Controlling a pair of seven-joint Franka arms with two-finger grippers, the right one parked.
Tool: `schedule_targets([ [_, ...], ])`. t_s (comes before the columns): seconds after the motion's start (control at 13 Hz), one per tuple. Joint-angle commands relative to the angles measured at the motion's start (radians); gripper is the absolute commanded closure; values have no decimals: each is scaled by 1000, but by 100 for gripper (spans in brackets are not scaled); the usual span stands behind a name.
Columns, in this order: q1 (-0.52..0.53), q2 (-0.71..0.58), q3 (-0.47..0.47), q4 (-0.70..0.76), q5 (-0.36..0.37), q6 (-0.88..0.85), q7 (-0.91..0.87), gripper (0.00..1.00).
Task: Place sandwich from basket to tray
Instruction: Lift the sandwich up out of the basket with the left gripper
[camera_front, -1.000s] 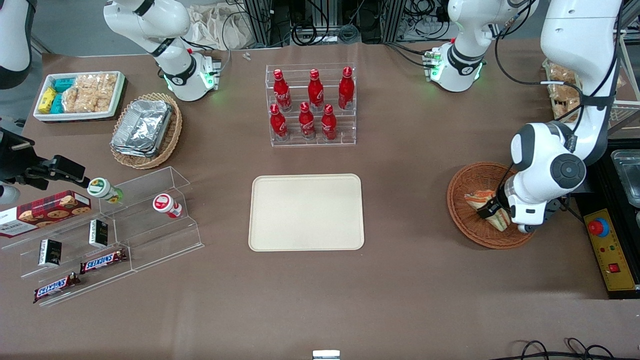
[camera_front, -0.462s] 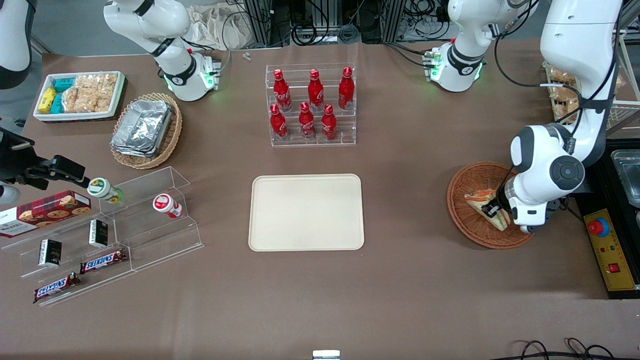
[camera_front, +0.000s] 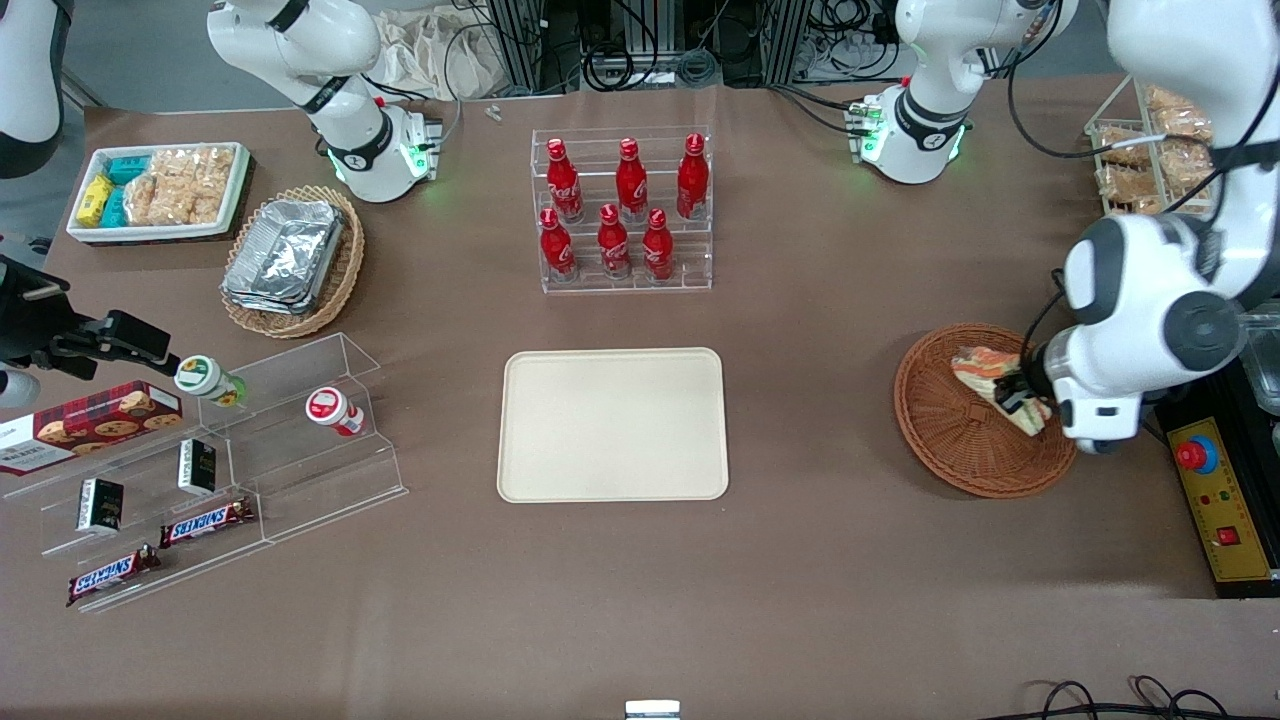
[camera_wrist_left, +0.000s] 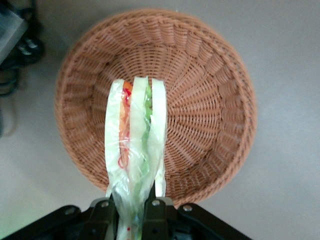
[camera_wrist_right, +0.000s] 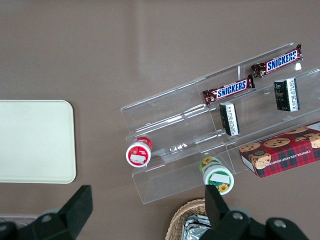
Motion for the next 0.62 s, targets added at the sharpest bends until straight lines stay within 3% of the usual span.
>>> schedule_targets([
  [0.0,-11,7,-23,182,-4,-183,-2,100],
  [0.23,-11,2,-101,242,-4,-260,122,100],
  [0.54,-15,19,-328,286,14,-260,67,100],
])
